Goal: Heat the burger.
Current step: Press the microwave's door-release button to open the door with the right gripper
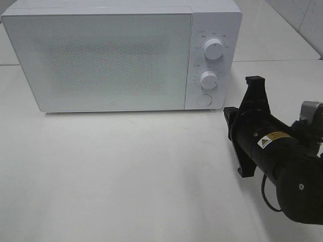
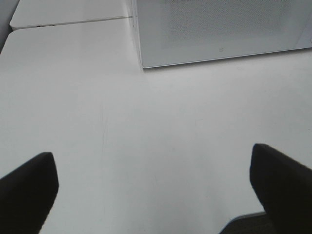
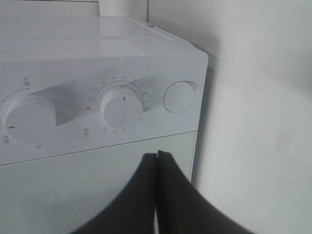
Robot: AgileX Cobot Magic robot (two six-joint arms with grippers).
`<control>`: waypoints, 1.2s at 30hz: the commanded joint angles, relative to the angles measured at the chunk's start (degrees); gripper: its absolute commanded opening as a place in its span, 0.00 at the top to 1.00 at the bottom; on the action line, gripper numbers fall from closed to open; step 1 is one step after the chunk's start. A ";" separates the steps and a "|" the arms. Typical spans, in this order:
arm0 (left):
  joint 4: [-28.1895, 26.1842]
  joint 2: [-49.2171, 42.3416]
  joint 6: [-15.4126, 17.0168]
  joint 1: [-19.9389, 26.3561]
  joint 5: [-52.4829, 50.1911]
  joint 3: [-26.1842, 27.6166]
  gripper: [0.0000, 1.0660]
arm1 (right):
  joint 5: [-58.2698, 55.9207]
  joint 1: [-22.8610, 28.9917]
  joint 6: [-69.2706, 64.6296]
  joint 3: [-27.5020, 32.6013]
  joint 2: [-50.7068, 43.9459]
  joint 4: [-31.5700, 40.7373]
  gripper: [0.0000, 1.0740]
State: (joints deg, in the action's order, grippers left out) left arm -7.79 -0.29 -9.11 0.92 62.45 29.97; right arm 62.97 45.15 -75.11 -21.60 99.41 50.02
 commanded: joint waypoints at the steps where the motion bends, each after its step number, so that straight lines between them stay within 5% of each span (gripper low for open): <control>1: -0.40 -0.34 0.34 0.23 -0.69 -0.17 0.06 | -3.15 -1.43 0.86 -1.83 -0.06 0.06 1.00; 36: -0.40 -0.34 0.34 0.23 -0.69 -0.17 0.06 | -6.99 -9.85 -2.41 -19.60 16.84 -6.88 1.00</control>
State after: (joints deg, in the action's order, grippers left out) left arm -7.79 -0.29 -9.11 0.92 62.45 29.97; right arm 56.89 35.98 -77.69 -39.65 115.68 44.46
